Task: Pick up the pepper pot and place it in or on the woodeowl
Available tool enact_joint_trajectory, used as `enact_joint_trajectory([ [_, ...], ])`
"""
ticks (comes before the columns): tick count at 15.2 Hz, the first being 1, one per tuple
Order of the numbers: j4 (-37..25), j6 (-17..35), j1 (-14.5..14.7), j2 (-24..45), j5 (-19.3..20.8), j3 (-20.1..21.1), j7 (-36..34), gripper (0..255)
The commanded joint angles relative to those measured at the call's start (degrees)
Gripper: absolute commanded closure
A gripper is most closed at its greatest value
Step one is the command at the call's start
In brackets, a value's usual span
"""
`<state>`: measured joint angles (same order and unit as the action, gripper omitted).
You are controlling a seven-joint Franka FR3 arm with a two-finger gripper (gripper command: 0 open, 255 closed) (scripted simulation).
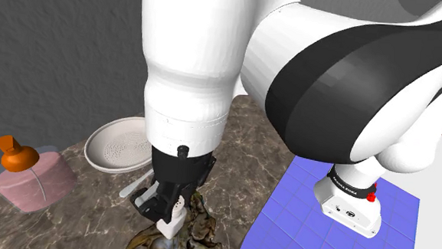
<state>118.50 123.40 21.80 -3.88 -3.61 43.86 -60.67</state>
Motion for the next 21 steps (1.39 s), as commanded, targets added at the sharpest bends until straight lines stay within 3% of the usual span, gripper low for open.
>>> enact_joint_trajectory([
  [1, 0.27, 0.35, 0.01, 0.07, 0.05, 0.02, -0.04, 255],
  [7, 0.26, 0.34, 0.01, 0.07, 0.05, 0.02, -0.04, 255],
  [8, 0.26, 0.34, 0.01, 0.07, 0.05, 0.02, -0.04, 0],
  [13, 0.26, 0.34, 0.01, 0.07, 0.05, 0.02, -0.04, 0],
  [17, -3.96, -6.77, -0.13, -3.67, -2.67, -1.14, 1.94, 0],
  [21, -3.96, -6.77, -0.11, -3.67, -2.67, -1.16, 1.94, 0],
])
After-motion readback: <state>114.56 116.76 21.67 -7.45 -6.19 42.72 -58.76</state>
